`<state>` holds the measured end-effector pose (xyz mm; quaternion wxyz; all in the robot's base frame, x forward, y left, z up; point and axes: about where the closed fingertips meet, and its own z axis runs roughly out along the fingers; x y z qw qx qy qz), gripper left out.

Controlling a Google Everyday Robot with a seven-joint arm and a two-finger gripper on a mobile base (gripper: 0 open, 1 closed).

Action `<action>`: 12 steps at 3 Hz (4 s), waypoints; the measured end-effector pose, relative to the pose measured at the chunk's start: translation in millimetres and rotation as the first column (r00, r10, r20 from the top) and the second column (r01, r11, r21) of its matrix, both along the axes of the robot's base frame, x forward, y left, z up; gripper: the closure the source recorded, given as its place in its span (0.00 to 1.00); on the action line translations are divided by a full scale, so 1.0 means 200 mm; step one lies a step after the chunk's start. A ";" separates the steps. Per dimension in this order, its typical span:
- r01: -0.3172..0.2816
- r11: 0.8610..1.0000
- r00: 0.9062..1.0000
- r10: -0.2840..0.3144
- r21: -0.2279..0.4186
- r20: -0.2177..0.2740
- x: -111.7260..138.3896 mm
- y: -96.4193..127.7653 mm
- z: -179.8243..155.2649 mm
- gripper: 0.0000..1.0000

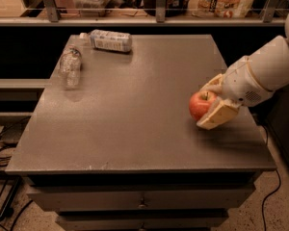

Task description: Move apple near water bottle

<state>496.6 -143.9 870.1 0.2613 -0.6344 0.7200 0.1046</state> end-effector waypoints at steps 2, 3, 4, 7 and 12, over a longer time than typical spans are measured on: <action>-0.060 0.997 0.997 0.057 0.045 0.057 -0.01 0.16 0.26 1.00; -0.054 0.997 0.998 0.051 0.056 0.048 -0.01 0.16 0.25 1.00; -0.036 0.993 0.998 0.029 0.117 0.060 0.05 0.27 0.23 1.00; 0.027 0.951 0.998 -0.044 0.308 0.047 0.54 0.95 0.06 1.00; -0.051 0.959 0.999 0.047 0.279 0.019 0.83 1.47 -0.05 0.12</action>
Offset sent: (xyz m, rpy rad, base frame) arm -0.0023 0.0236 0.0366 0.0309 -0.0391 0.0443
